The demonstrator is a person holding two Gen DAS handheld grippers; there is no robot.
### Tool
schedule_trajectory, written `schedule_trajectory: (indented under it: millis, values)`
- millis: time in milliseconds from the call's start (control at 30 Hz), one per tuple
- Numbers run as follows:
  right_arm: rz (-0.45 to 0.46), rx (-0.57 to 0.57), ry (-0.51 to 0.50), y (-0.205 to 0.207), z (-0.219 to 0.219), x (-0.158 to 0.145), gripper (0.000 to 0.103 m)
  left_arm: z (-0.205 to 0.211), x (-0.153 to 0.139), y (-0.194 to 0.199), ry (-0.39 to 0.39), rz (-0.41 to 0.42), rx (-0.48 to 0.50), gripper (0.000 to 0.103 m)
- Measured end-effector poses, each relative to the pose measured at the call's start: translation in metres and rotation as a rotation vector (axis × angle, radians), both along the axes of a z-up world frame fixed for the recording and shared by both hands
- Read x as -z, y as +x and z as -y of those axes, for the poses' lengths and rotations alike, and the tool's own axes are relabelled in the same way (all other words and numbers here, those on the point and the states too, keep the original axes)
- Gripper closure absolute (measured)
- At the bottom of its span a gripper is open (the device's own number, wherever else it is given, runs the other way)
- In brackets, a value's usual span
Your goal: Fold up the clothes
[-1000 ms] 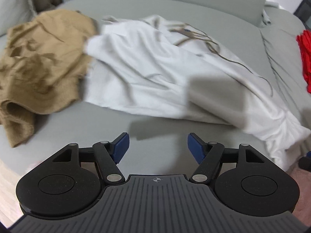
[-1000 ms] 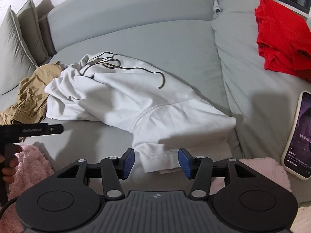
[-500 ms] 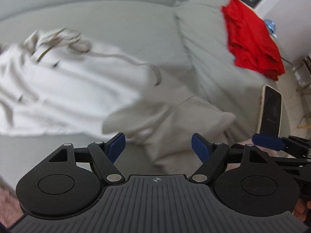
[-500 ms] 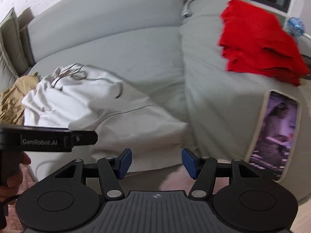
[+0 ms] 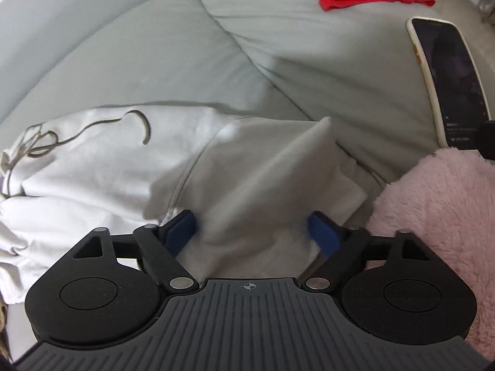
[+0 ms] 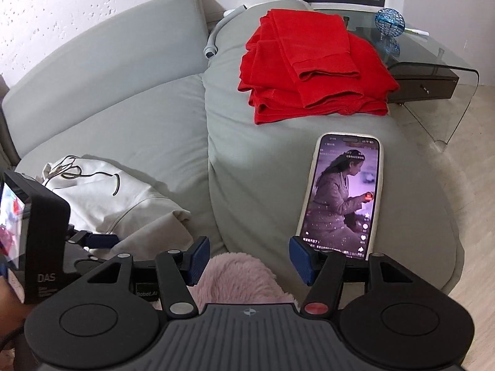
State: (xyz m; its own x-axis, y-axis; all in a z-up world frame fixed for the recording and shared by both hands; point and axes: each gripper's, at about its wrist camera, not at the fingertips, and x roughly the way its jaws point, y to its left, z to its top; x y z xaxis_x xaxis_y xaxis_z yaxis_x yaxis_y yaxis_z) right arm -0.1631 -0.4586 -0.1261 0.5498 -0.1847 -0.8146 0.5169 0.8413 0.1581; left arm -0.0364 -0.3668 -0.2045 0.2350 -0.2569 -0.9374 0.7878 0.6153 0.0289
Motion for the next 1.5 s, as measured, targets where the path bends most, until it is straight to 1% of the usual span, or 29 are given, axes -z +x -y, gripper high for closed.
schedule_trajectory:
  millis: [67,100,200,300,367,400,467,500,533,567,600,667,700,733,767,800,833,867,900,933,1033,1067,1133,1167,1233,1367,1433,1500]
  values:
    - [0.005,0.003,0.006,-0.001,-0.001,0.000,0.045,-0.003,-0.008,0.004,-0.011,-0.007,-0.005,0.098]
    - [0.007,0.003,0.008,-0.001,-0.002,-0.001,0.045,-0.008,-0.014,0.007,-0.011,0.002,-0.019,0.100]
    - [0.030,-0.026,0.005,0.004,-0.014,-0.008,0.045,-0.034,-0.035,0.016,-0.031,0.028,-0.059,0.101]
    - [0.042,-0.048,0.004,0.010,-0.026,-0.012,0.045,-0.090,-0.071,0.025,-0.074,0.066,-0.151,0.101]
    - [0.053,-0.092,0.002,0.020,-0.042,-0.016,0.045,-0.119,-0.084,0.030,-0.095,0.087,-0.201,0.101]
    - [0.055,-0.106,0.001,0.023,-0.047,-0.016,0.045,-0.143,-0.095,0.035,-0.109,0.103,-0.249,0.101]
    - [0.065,-0.160,-0.005,0.036,-0.065,-0.019,0.044,-0.207,-0.120,0.045,-0.135,0.154,-0.387,0.101]
    - [0.067,-0.177,-0.005,0.040,-0.070,-0.019,0.044,-0.217,-0.124,0.045,-0.138,0.165,-0.414,0.101]
    - [0.069,-0.195,-0.005,0.045,-0.076,-0.020,0.044,-0.248,-0.132,0.048,-0.141,0.193,-0.487,0.101]
    - [0.070,-0.233,-0.006,0.054,-0.087,-0.020,0.044,-0.267,-0.136,0.049,-0.137,0.211,-0.529,0.101]
    - [0.071,-0.267,-0.007,0.062,-0.097,-0.020,0.044,-0.301,-0.139,0.053,-0.106,0.238,-0.602,0.100]
    - [0.068,-0.322,-0.009,0.074,-0.113,-0.020,0.044,-0.330,-0.137,0.056,-0.065,0.255,-0.674,0.096]
    - [0.062,-0.372,-0.011,0.084,-0.128,-0.020,0.044,-0.355,-0.131,0.058,-0.015,0.262,-0.741,0.091]
    - [0.061,-0.383,-0.012,0.086,-0.131,-0.020,0.043,-0.368,-0.129,0.058,0.010,0.267,-0.775,0.090]
    - [0.058,-0.417,-0.016,0.091,-0.141,-0.020,0.043,-0.378,-0.127,0.055,0.017,0.274,-0.790,0.089]
    - [0.052,-0.459,-0.023,0.098,-0.153,-0.020,0.041,-0.387,-0.126,0.052,0.020,0.283,-0.802,0.080]
    - [0.049,-0.477,-0.026,0.101,-0.159,-0.020,0.040,-0.396,-0.125,0.048,0.024,0.291,-0.815,0.073]
    - [0.042,-0.503,-0.028,0.106,-0.166,-0.019,0.040,-0.399,-0.125,0.046,0.021,0.293,-0.816,0.061]
    - [0.037,-0.524,-0.026,0.110,-0.172,-0.017,0.040,-0.399,-0.124,0.042,-0.005,0.298,-0.797,0.058]
    - [0.033,-0.530,-0.023,0.113,-0.174,-0.016,0.040,-0.395,-0.123,0.035,-0.050,0.300,-0.749,0.058]
    - [0.018,-0.539,0.005,0.121,-0.183,-0.009,0.040,-0.379,-0.119,0.020,-0.154,0.258,-0.596,0.054]
    - [0.011,-0.537,0.011,0.124,-0.184,-0.007,0.040,-0.366,-0.115,0.015,-0.175,0.236,-0.526,0.053]
    - [0.004,-0.536,0.017,0.123,-0.186,-0.005,0.040,-0.323,-0.099,0.007,-0.173,0.230,-0.350,0.052]
    - [0.002,-0.533,0.016,0.123,-0.186,-0.004,0.040,-0.313,-0.095,0.006,-0.170,0.233,-0.320,0.049]
    - [-0.001,-0.523,0.017,0.121,-0.185,-0.003,0.040,-0.278,-0.075,0.007,-0.132,0.272,-0.233,0.048]
    - [-0.016,-0.480,0.028,0.116,-0.171,0.004,0.040,-0.240,-0.042,0.022,-0.072,0.277,-0.191,0.048]
    - [-0.026,-0.456,0.036,0.115,-0.162,0.007,0.039,-0.227,-0.027,0.030,-0.048,0.270,-0.178,0.048]
    - [-0.040,-0.422,0.047,0.113,-0.151,0.012,0.039,-0.219,-0.017,0.032,-0.028,0.262,-0.162,0.048]
